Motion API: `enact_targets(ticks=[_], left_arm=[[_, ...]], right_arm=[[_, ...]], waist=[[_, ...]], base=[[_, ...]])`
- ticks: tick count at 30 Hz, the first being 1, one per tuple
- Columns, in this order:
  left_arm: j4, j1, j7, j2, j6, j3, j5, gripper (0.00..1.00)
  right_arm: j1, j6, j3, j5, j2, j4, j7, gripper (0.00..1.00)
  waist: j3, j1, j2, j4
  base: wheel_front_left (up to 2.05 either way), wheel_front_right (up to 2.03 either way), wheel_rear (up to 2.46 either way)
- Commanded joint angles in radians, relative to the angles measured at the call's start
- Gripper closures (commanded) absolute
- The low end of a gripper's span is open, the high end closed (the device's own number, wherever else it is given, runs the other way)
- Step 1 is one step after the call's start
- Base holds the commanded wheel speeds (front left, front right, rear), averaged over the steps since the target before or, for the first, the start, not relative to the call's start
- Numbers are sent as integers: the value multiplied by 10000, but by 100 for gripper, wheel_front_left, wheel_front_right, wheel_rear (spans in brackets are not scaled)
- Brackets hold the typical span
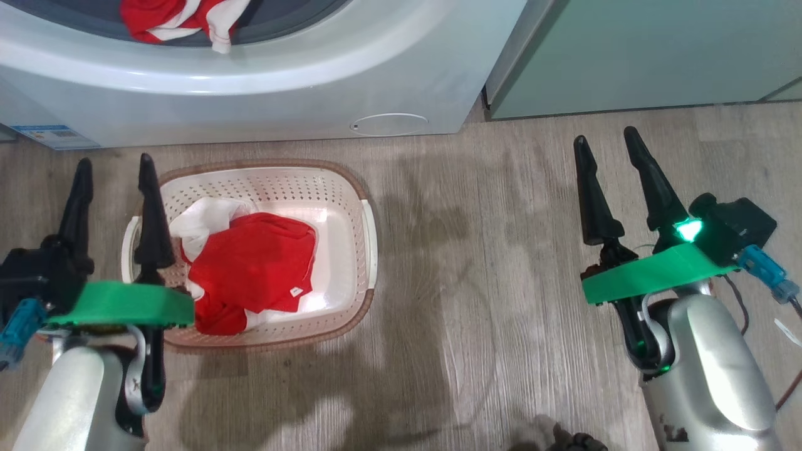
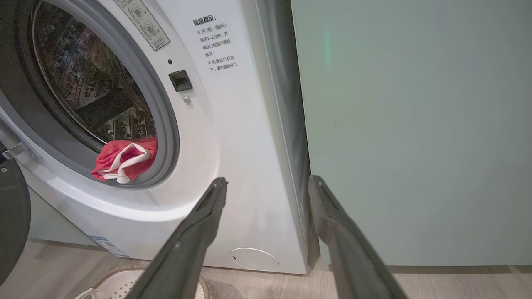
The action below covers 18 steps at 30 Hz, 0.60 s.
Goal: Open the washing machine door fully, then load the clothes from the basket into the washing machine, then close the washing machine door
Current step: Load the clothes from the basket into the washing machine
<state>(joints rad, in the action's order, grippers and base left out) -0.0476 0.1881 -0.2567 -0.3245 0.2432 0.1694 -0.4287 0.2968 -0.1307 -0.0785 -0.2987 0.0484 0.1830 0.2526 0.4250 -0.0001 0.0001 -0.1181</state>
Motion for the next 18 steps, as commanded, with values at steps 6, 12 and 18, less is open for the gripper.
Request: enact_targets(ticks=[6,12,18], left_arm=[[-214,175,11,-288,-11,-277,95,0],[-166,586,353,-352,-142,-105,36,0],[149,2224,1212,-676,-738,212,-69,0]], right_arm=[[65,0,-224,41,18,-276,91,0],[110,0,-193,7,18,-358,91,0],[268,0,-300,-109,18,-523,91,0]], waist=[[78,1,-1,-16],[264,1,-1,-11],[703,1,-1,-171]], base=[[0,0,0],[0,0,0],[0,0,0]])
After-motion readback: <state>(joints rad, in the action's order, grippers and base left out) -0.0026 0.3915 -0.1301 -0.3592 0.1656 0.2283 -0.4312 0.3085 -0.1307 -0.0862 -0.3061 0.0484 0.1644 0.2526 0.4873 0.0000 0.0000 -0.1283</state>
